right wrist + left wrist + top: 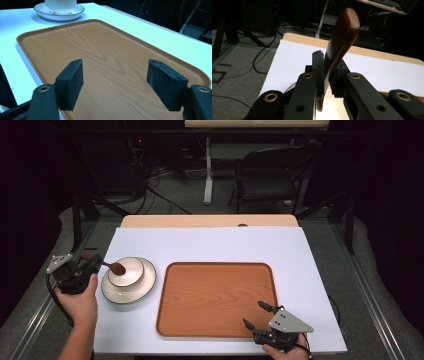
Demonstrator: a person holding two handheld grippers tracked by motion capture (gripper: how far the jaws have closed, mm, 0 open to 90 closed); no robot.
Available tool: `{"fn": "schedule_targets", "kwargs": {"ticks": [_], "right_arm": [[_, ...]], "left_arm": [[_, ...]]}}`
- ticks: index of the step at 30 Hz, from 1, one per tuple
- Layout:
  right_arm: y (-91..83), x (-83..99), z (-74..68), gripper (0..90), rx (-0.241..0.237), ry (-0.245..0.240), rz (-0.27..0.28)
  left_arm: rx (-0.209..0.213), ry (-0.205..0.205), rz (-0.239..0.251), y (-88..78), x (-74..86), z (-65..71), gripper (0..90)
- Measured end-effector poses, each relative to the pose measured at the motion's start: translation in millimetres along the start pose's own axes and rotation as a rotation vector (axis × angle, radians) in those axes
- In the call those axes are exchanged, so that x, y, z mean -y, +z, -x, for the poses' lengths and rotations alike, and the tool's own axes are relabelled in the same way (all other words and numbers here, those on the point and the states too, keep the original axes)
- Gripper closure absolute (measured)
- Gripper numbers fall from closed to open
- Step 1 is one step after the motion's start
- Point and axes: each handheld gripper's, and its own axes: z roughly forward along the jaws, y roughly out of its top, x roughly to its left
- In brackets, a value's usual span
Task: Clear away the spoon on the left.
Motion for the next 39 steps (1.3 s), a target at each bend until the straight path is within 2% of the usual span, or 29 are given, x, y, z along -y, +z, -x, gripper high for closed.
{"fn": "schedule_targets", "kwargs": {"ticks": [2,4,9,18,26,34,39], "right_arm": [[-0.1,0.0,-0.2,29.1,0.0,0.0,0.001],[-0.1,0.0,0.0,29.1,0.001,-0.003,0.002],[-0.1,-0.1,-0.3,30.0,0.0,-0.012,0.003],[0.2,-0.3,-1.3,30.7,-0.001,-0.021,0.006],[0.2,-0.5,-2.4,31.1,-0.003,-0.028,0.003],[0.2,-0.5,-2.4,31.4,-0.004,-0.035,0.008],[0.2,-0.6,-2.5,31.5,-0.004,-0.034,0.009]], "left_arm": [[0.005,0.027,0.01,-4.2,-4.5,4.4,83.9],[0.028,0.046,0.007,-9.2,-9.0,9.8,83.9],[0.047,0.105,0.001,-19.1,-14.5,22.3,83.9],[0.17,0.101,-0.072,-29.2,-21.2,40.0,83.9],[0.297,0.109,-0.16,-25.3,-18.1,60.9,83.9],[0.353,0.155,-0.217,-18.7,-13.4,79.6,83.9],[0.386,0.174,-0.237,-15.8,-11.7,88.3,83.9]]}}
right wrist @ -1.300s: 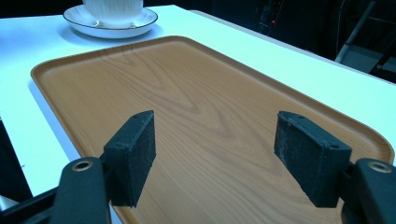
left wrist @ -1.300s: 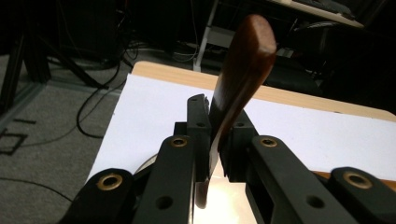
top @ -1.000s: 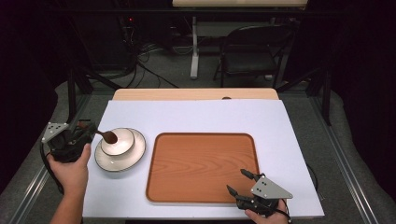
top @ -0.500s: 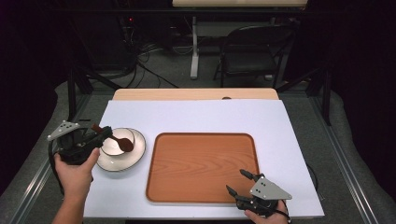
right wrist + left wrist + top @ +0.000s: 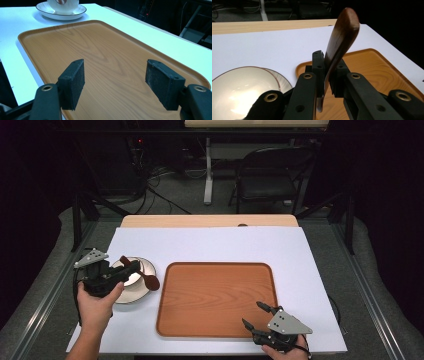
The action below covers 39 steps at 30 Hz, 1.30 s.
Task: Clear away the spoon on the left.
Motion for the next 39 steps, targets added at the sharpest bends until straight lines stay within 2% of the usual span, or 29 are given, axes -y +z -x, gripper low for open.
{"fn": "schedule_targets", "kwargs": {"ticks": [7,15,24,33,39], "right_arm": [[-0.1,-0.1,0.2,31.5,-0.001,-0.001,0.0],[-0.5,0.2,1.3,31.5,0.0,0.013,-0.001],[-0.3,0.2,0.6,31.5,-0.003,0.019,-0.003],[-0.6,0.1,1.5,31.5,-0.003,0.014,-0.002],[-0.9,0.2,2.1,31.5,-0.003,0.014,-0.003]], "left_arm": [[0.054,0.035,-0.037,12.8,0.5,9.8,84.0],[0.091,0.084,-0.092,28.8,3.3,25.5,83.9],[0.129,0.12,-0.14,48.7,6.9,41.4,83.9],[0.179,0.152,-0.195,60.2,7.7,53.5,83.9],[0.194,0.18,-0.227,65.2,10.6,62.7,83.9]]}}
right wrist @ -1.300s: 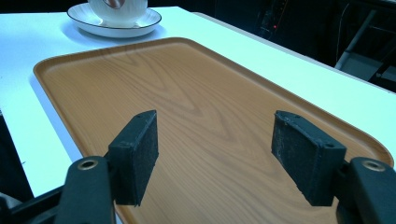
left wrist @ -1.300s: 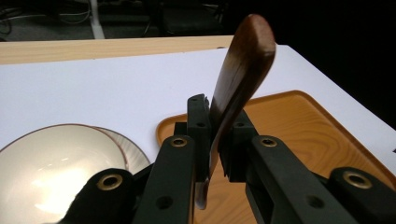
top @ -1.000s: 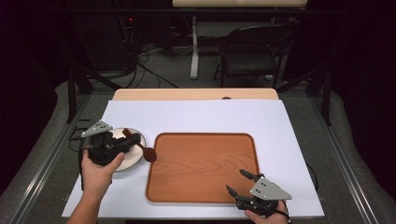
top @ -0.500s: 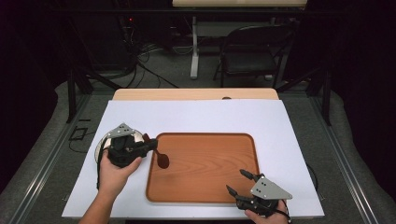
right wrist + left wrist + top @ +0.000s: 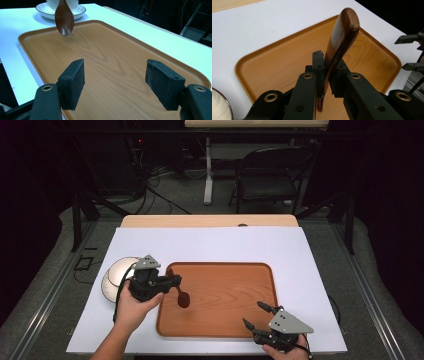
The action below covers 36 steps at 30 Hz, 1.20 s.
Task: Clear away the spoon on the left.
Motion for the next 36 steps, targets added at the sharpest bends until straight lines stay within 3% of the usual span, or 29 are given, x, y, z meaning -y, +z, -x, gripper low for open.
{"fn": "schedule_targets", "kwargs": {"ticks": [15,20,36], "right_arm": [[-0.7,0.0,0.2,31.5,-0.001,0.001,0.001],[-0.6,0.0,0.1,31.5,-0.004,0.002,-0.002],[-1.3,-0.1,0.5,31.5,-0.003,0.002,0.002]], "left_arm": [[0.055,0.033,-0.087,16.0,3.1,10.2,83.9],[0.071,0.02,-0.111,21.7,4.0,7.3,83.9],[0.065,-0.015,-0.111,35.4,-1.4,-1.6,82.4]]}}
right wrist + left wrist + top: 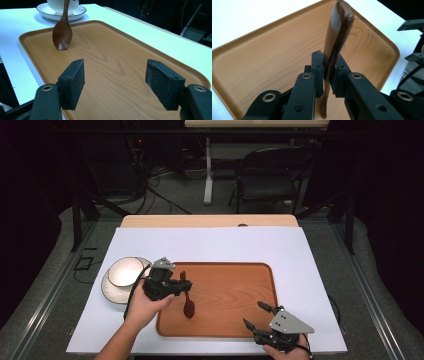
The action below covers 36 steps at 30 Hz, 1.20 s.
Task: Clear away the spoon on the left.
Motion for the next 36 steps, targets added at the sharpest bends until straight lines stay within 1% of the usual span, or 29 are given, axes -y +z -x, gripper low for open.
{"fn": "schedule_targets", "kwargs": {"ticks": [1,3,6,7,12,14,20,21,22,24,26,27,31,32,36], "right_arm": [[0.0,0.0,0.2,31.5,0.001,0.0,0.001],[-0.1,-0.1,0.4,31.5,0.001,-0.001,0.002],[-0.3,-0.2,0.6,31.5,0.001,-0.002,0.002],[-0.2,-0.1,0.7,31.5,0.002,-0.002,0.002],[-0.9,0.2,1.7,31.5,0.001,0.002,0.001],[-0.9,0.1,2.3,31.5,0.002,0.001,0.002],[-0.5,-0.1,2.4,31.5,-0.001,0.0,0.004],[-0.4,-0.2,2.5,31.5,-0.001,-0.001,0.005],[-0.2,-0.3,2.4,31.5,-0.003,0.0,0.006],[0.2,-0.6,2.3,31.5,-0.005,-0.001,0.007],[0.6,-0.7,2.1,31.5,-0.007,0.0,0.005],[0.8,-0.8,1.9,31.5,-0.007,0.0,0.005],[0.7,-0.9,1.7,31.5,-0.007,-0.001,0.005],[0.7,-0.8,1.7,31.5,-0.008,-0.001,0.004],[0.5,-0.8,1.6,31.5,-0.007,-0.001,0.004]], "left_arm": [[0.002,-0.005,-0.004,1.3,-0.7,-2.0,82.1],[-0.003,-0.017,0.004,4.4,-1.0,-4.6,81.3],[0.002,-0.048,0.008,9.7,-1.4,-10.5,80.6],[0.003,-0.064,0.008,12.0,-1.5,-12.9,80.6],[-0.001,-0.099,-0.007,22.8,-1.7,-21.5,79.2],[0.005,-0.122,-0.003,27.2,-1.1,-25.4,78.8],[0.018,-0.177,0.001,34.9,0.1,-36.0,78.4],[0.018,-0.191,0.003,36.6,0.3,-37.8,78.2],[0.017,-0.195,0.006,37.7,0.6,-38.9,78.0],[0.015,-0.218,0.004,40.6,1.5,-41.8,77.7],[0.016,-0.232,0.003,42.9,2.6,-45.0,77.2],[0.009,-0.248,0.002,44.5,3.6,-46.9,77.1],[0.013,-0.303,0.01,49.7,6.8,-54.2,76.7],[0.012,-0.306,0.006,50.4,7.2,-55.5,76.6],[0.003,-0.343,0.005,56.8,9.4,-60.5,75.9]]}}
